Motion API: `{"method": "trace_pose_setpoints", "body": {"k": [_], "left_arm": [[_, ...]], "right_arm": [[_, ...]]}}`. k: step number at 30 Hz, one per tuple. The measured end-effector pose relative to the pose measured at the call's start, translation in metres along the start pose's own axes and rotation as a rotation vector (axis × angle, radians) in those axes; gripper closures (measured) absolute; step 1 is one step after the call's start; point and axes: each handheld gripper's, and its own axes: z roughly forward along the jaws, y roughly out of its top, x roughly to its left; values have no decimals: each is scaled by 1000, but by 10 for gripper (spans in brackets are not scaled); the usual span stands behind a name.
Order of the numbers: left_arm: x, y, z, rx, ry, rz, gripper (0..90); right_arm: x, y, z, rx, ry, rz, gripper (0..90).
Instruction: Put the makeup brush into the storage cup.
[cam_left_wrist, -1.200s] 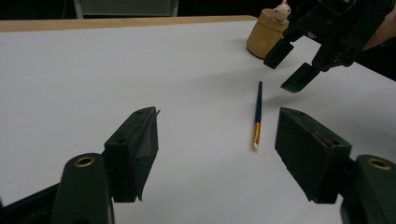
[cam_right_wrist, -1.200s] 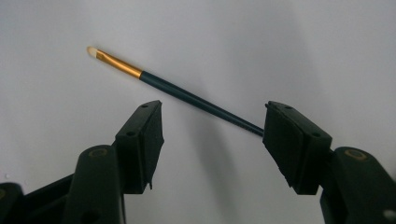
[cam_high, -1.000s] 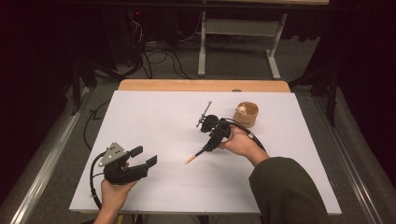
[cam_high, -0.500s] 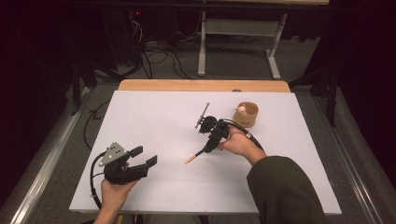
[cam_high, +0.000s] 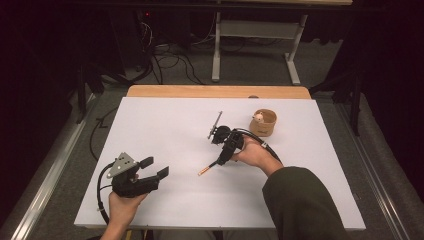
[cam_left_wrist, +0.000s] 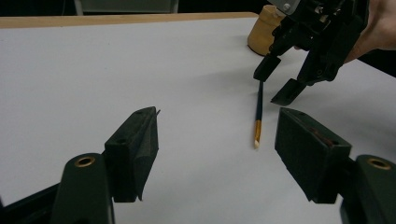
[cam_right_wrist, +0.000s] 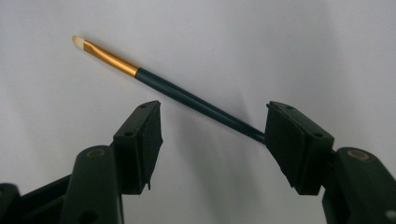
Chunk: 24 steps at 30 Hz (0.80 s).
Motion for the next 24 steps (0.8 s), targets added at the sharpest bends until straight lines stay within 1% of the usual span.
{"method": "trace_pose_setpoints", "body": {"k": [5,8,11,13,14,17,19,20,22,24], "left_arm": [[0,0,0,1,2,1,308],[0,0,0,1,1,-1,309],[0,0,1,2,1,0,309],[0,0,1,2,2,-1,309],[0,0,0,1,2,-2,309],[0,0,0,1,3,-1,309],[0,0,0,1,1,-2,309],[0,0,0,1,2,-1,309],[0,0,0,1,2,0,309],[0,0,0,0,2,-2,309]], "right_arm": [[0,1,2,-10,-2,-7,387],[0,2,4,4,0,-5,386],[0,2,5,1,2,-2,385],[-1,2,6,4,1,3,382],[-1,2,7,15,1,-3,382],[-1,2,8,17,0,1,385],[0,3,9,19,0,-4,392],[0,3,9,30,3,-3,404],[0,3,10,36,7,-1,401],[-1,3,10,31,5,7,420]]}}
